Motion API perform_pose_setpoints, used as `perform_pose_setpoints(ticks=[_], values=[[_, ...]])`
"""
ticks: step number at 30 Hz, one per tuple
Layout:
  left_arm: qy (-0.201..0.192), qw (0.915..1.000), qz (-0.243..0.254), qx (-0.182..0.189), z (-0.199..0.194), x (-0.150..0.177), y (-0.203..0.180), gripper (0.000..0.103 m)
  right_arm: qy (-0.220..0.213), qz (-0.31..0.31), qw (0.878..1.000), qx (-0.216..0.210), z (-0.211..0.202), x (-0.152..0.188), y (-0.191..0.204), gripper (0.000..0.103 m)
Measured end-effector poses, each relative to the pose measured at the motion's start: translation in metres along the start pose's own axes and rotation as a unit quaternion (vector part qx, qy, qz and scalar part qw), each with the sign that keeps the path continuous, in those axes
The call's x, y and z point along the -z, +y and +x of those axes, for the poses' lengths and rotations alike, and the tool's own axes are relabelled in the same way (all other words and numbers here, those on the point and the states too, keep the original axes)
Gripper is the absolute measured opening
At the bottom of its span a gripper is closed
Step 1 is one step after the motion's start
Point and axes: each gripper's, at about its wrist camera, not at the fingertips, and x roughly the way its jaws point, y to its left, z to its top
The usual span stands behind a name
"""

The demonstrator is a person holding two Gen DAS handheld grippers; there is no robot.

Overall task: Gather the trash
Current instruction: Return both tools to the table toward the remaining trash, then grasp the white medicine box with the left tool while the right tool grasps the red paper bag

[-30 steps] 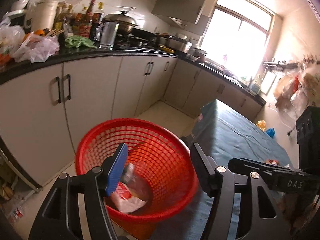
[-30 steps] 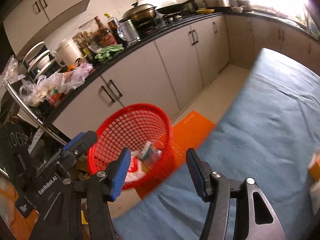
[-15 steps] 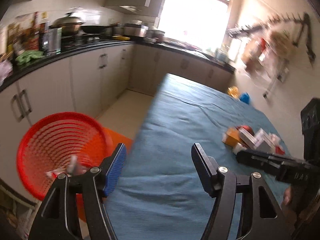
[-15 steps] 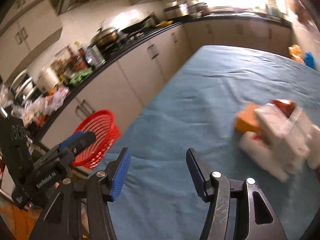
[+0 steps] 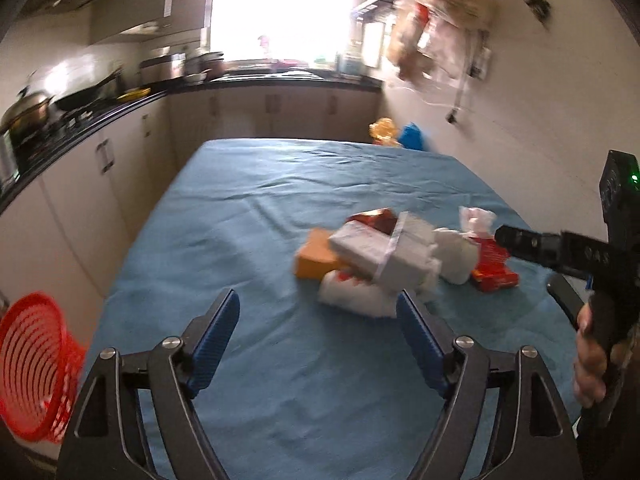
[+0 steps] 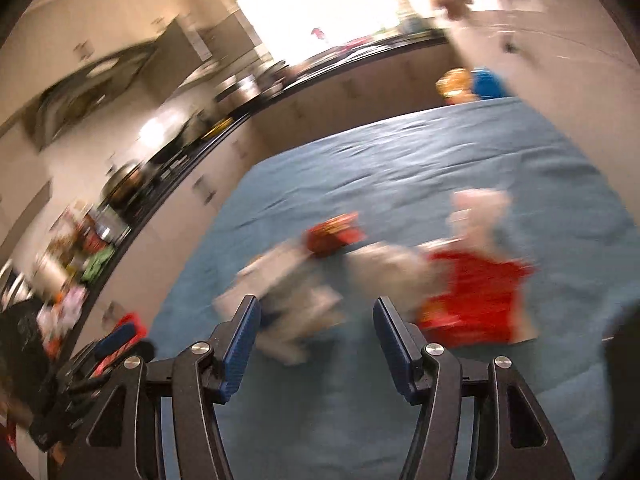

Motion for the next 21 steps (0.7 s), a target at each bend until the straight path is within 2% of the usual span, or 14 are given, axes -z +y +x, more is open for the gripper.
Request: perform_pose_setpoints(ticks=[5,11,14,17,20,21], values=[[0.009,0.9988,0.048,0.01,0.029,-0.017,-0.034,0.085,-0.021,0.052,0.998,0.037,-0.017,-0.017,-0.06,0.063],[0.029,0.9937,0.106,-0.023,0.072,-0.026,-0.067,0.085,-0.013,0.075,0.996,0.053,-0.013,-0.032,-0.092,0.064],[0.034,0.9931,0.108,-0.031,0.088,-0.027,-0.067,0.085,0.002,0.079,0.995,0.06,-0.001,-0.035,-0.1,0.064],[0.038,0.9941,0.099,-0.022,0.1,-0.029,-0.065,0.084,0.019,0.076,0.995,0.062,0.015,-0.035,-0.1,0.065],[0.041,0.9945,0.095,-0.019,0.108,-0.029,-0.065,0.06,0.027,0.067,0.995,0.067,0.027,-0.036,-0.1,0.065],[0.048,0.9946,0.091,-0.014,0.112,-0.028,-0.063,0.044,0.03,0.058,0.995,0.072,0.031,-0.036,-0.098,0.065]])
